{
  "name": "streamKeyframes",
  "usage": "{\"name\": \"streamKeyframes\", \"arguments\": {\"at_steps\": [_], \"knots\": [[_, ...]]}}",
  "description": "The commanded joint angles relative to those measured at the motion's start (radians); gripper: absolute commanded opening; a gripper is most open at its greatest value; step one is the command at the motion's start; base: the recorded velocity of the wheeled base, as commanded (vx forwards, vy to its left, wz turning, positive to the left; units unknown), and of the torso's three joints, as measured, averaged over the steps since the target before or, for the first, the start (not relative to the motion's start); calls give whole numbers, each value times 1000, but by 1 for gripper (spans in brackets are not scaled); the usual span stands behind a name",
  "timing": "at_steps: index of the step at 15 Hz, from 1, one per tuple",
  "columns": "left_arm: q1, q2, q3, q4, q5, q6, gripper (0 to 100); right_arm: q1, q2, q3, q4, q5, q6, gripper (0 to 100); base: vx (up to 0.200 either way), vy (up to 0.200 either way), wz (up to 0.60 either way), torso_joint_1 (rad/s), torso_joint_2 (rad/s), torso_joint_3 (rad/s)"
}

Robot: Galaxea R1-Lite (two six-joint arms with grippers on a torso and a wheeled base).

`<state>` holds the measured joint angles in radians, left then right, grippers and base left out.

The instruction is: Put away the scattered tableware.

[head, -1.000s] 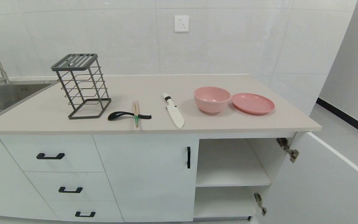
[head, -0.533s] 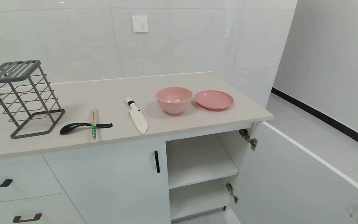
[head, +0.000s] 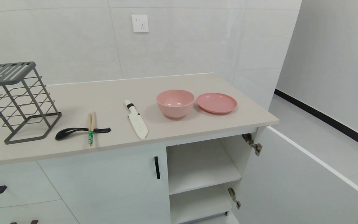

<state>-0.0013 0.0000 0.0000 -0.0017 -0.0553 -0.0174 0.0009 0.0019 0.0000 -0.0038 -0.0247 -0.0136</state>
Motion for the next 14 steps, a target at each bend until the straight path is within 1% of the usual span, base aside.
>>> {"name": "streamKeyframes", "arguments": {"at_steps": [1,4,6,12,14], "knots": [[0,2,0,-1,2,-2,100,1,0,0,-1,0,0,100,0,0,0,0,0,0],[0,2,0,-1,2,-4,100,1,0,0,-1,0,0,100,0,0,0,0,0,0],[0,2,0,-1,0,1,100,1,0,0,-1,-1,0,100,200,0,0,2,2,2],[0,2,0,0,9,-2,100,1,0,0,-1,-1,0,100,0,0,0,0,0,0],[1,2,0,0,8,7,100,1,0,0,-1,-1,0,100,200,0,0,2,2,2]]}}
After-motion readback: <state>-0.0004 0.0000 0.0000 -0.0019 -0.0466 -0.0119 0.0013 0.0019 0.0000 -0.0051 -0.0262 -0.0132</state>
